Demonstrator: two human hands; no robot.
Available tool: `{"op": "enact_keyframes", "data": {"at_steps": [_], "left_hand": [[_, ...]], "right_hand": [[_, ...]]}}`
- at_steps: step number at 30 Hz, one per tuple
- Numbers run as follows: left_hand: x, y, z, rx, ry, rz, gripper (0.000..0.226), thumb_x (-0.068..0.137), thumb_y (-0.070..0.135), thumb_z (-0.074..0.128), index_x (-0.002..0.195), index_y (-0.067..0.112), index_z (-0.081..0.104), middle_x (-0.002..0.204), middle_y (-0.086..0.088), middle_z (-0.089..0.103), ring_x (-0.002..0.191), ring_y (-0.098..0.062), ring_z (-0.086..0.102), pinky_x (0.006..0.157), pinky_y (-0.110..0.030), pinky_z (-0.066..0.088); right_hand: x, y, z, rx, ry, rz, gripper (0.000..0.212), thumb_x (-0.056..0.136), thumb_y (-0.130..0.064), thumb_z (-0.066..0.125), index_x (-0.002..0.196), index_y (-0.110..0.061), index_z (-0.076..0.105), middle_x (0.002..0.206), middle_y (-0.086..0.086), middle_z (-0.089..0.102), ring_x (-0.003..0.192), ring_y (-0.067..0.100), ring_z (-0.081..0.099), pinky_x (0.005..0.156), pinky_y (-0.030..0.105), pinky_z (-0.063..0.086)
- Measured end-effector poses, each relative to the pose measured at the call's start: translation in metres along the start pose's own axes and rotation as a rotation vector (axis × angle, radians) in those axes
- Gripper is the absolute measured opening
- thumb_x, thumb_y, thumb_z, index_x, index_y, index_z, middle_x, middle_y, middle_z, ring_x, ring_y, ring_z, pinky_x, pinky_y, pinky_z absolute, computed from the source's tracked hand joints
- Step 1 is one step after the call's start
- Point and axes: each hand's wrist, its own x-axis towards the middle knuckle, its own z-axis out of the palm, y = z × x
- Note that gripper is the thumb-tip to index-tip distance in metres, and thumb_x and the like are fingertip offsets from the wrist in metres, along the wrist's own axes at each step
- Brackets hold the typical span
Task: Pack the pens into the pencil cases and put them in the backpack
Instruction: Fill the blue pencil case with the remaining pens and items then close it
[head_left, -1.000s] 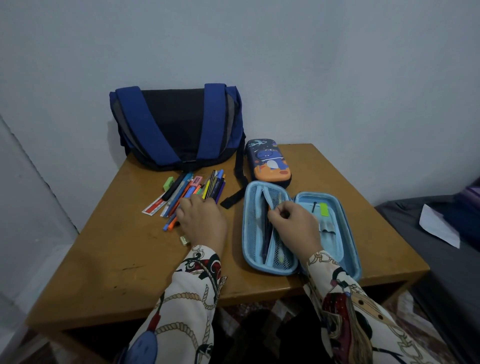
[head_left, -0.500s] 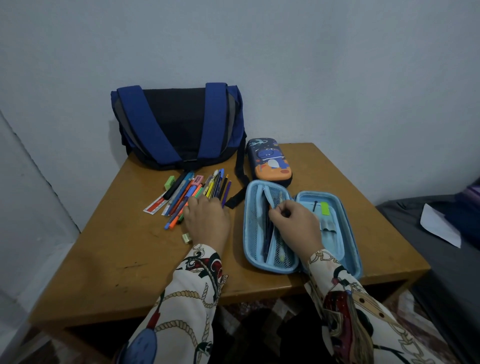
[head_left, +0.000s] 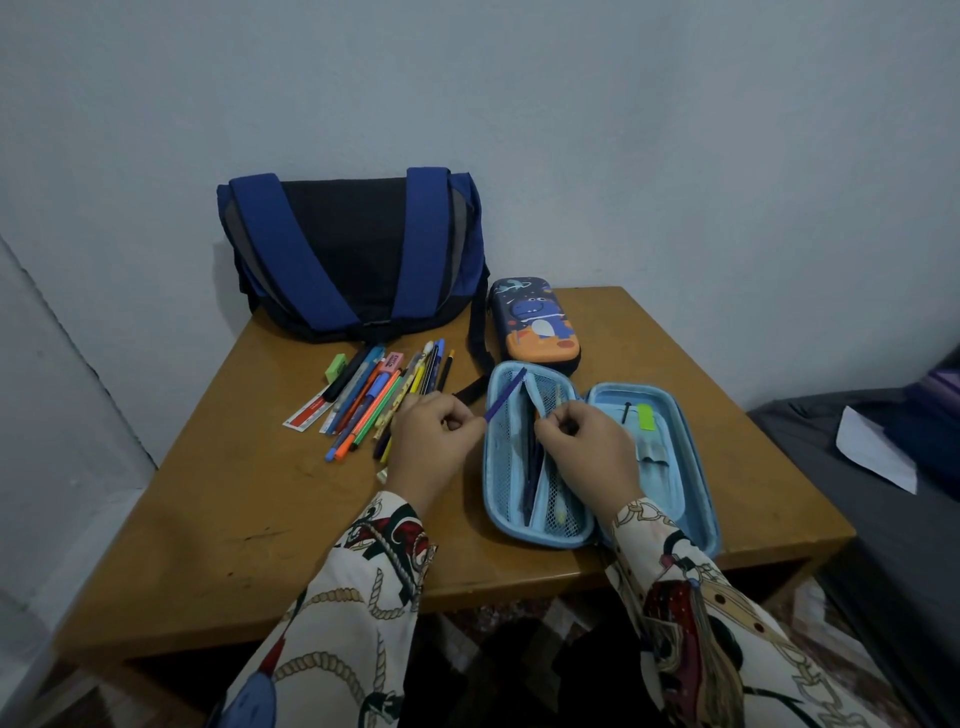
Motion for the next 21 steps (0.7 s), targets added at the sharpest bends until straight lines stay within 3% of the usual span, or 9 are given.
{"op": "enact_keyframes", "data": {"at_steps": [6,10,13,18,21], "left_hand": [[0.0003,-0.0007,-0.0003,-0.011,-0.064,0.089,0.029,0.083,0.016,0.071,0.059,0.023,0.056,0.065,0.011,0.053,0.082,-0.014,0.045,0.075,-0.032,0.035],[0.0002,0.0035,-0.0021,-0.072,-0.096,0.097,0.021,0.086,0.01,0.065,0.069,0.021,0.064,0.075,0.011,0.055,0.087,-0.012,0.043,0.074,-0.018,0.031],[0.0004,0.0004,0.0002,0.007,-0.103,0.156,0.021,0.083,0.005,0.063,0.077,0.022,0.073,0.085,0.009,0.056,0.093,-0.009,0.038,0.079,-0.003,0.025],[0.0001,-0.003,0.0028,0.072,-0.151,0.222,0.018,0.083,0.023,0.06,0.084,0.028,0.077,0.097,0.012,0.053,0.103,-0.007,0.033,0.087,-0.02,0.026],[-0.0006,-0.0003,0.0019,0.217,0.039,0.174,0.014,0.088,0.024,0.062,0.096,0.026,0.074,0.098,0.01,0.055,0.105,-0.011,0.037,0.09,-0.03,0.033]], "right_hand": [[-0.0004,0.0005,0.0001,0.011,0.01,-0.004,0.021,0.084,-0.034,0.06,0.068,-0.021,0.059,0.06,-0.007,0.058,0.063,0.01,0.056,0.08,0.045,0.05],[-0.0005,0.0005,-0.0001,0.012,0.013,-0.008,0.021,0.085,-0.033,0.06,0.068,-0.021,0.059,0.061,-0.006,0.058,0.062,0.011,0.057,0.079,0.044,0.051],[-0.0003,0.0003,0.0005,0.011,0.014,-0.007,0.02,0.085,-0.034,0.06,0.069,-0.02,0.061,0.063,-0.005,0.06,0.064,0.011,0.058,0.081,0.045,0.05],[-0.0008,0.0003,0.0004,0.02,0.02,-0.011,0.021,0.085,-0.034,0.06,0.069,-0.02,0.061,0.063,-0.006,0.06,0.064,0.009,0.057,0.083,0.046,0.05],[-0.0006,0.0004,-0.0001,0.019,0.012,-0.011,0.021,0.085,-0.034,0.06,0.069,-0.021,0.061,0.062,-0.007,0.059,0.064,0.009,0.057,0.084,0.047,0.05]]}}
